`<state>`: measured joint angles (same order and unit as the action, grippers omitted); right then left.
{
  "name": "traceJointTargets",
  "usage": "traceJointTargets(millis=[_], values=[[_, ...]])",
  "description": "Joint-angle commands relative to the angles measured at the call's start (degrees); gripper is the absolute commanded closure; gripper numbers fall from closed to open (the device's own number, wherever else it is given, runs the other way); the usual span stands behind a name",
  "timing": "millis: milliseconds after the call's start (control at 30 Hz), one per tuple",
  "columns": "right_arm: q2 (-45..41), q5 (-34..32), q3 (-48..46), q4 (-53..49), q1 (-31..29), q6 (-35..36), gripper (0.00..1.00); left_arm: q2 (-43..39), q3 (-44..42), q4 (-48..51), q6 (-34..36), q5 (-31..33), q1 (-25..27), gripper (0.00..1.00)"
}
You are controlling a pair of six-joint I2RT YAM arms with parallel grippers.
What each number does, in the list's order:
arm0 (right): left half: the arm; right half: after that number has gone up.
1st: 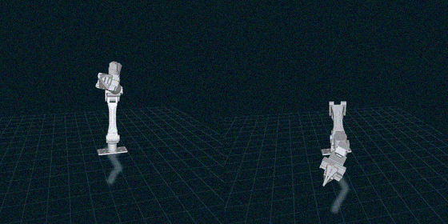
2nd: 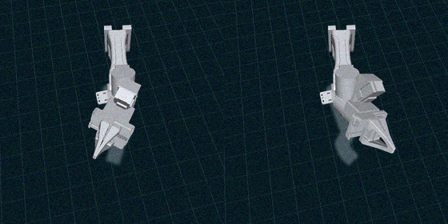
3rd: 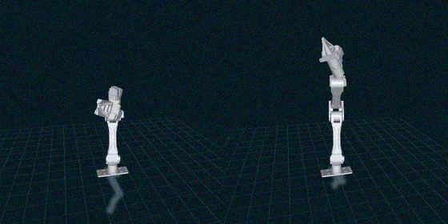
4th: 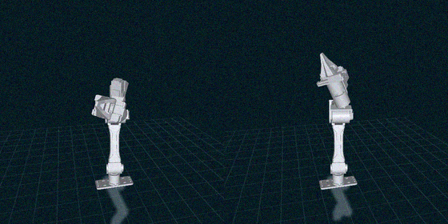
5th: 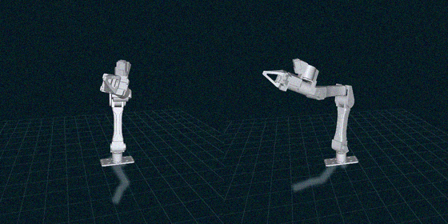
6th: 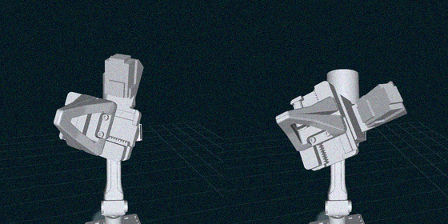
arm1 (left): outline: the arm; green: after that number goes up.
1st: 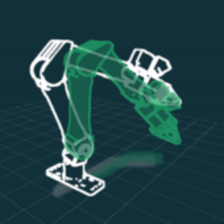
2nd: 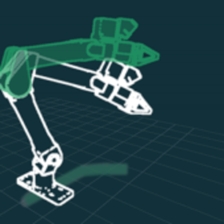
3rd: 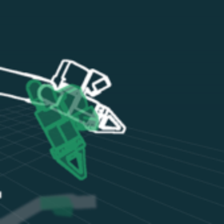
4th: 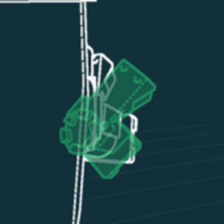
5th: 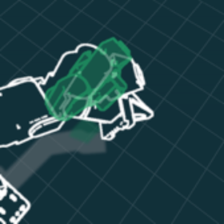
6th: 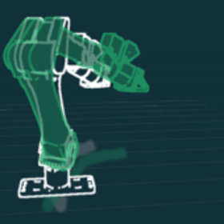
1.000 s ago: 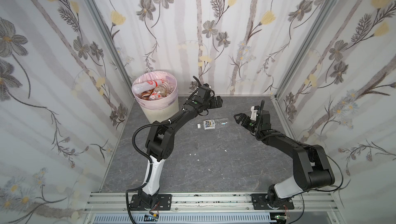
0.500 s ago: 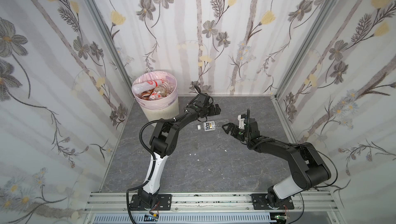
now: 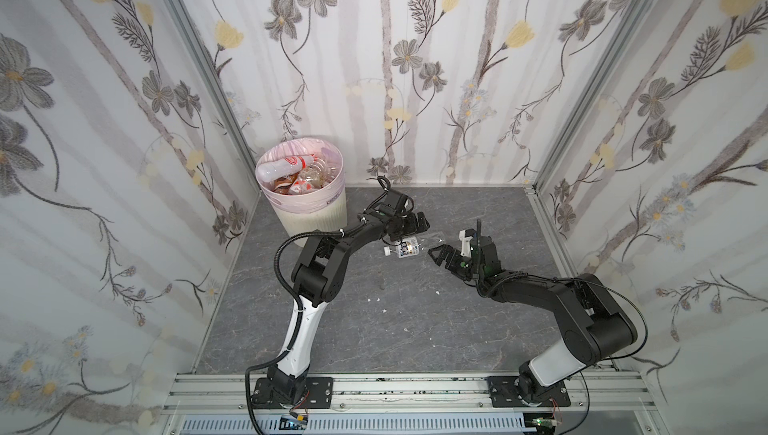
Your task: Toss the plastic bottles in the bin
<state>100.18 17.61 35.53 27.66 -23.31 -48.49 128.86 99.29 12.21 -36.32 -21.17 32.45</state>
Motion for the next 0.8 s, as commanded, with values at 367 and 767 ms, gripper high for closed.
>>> traceJointTargets(millis=[367,767], values=[[0.9,-0.5,-1.3,5.2,-0.2,-1.3,0.0,-4.3,-1.0,-0.5,-3.9,-3.8,0.9,0.0],[1.9,-2.7,2.0,1.7,-0.3,0.9,0.0,-5.5,-3.6,-0.6,-4.0,-2.7,-0.3,0.0]])
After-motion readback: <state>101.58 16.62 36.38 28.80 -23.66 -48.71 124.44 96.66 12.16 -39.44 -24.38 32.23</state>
